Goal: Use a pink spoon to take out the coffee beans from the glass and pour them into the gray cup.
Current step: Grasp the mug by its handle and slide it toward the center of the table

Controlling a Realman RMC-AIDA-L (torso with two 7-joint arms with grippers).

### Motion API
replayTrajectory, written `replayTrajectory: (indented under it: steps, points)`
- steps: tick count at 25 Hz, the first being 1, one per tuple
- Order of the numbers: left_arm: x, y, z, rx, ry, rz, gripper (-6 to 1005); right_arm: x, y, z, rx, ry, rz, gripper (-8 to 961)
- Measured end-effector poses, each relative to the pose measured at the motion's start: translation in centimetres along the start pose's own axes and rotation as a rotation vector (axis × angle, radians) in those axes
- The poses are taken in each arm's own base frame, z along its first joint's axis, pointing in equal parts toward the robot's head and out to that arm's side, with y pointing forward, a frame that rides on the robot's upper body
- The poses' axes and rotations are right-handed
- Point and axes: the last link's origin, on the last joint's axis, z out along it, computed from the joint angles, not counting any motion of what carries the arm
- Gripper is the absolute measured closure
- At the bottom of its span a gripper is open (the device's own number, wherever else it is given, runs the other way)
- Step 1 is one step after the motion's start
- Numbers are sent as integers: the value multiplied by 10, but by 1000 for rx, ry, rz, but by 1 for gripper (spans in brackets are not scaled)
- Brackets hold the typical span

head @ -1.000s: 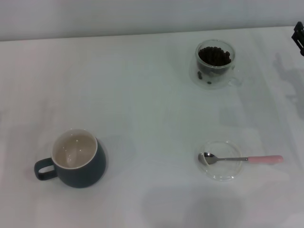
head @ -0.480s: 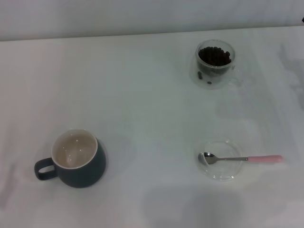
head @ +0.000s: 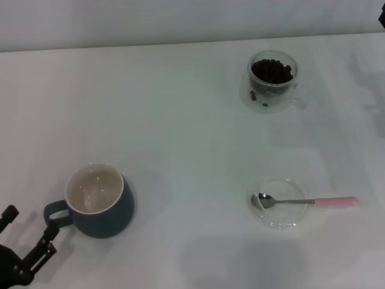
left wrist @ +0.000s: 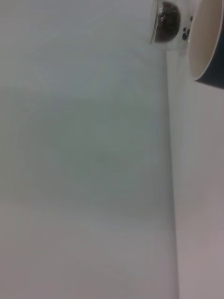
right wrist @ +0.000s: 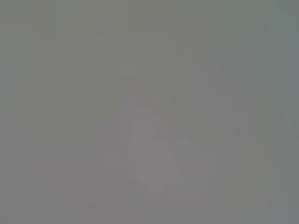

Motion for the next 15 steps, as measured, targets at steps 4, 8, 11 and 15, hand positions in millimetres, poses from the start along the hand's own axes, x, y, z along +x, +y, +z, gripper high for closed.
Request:
replayTrajectory:
  steps: [4, 8, 11, 15]
  points:
    - [-4, -1, -1, 8, -29, -12, 137, 1, -1, -2, 3, 0, 0, 79]
    - [-10, -6, 2, 46, -71, -13, 137, 1, -1, -1, 1, 0, 1, 79]
    - [-10, -12, 17, 42, -93, -2, 137, 2, 1, -2, -1, 6, 4, 79]
    - [-7, -14, 27, 24, -87, 9, 142, 3, 1, -3, 0, 10, 7, 79]
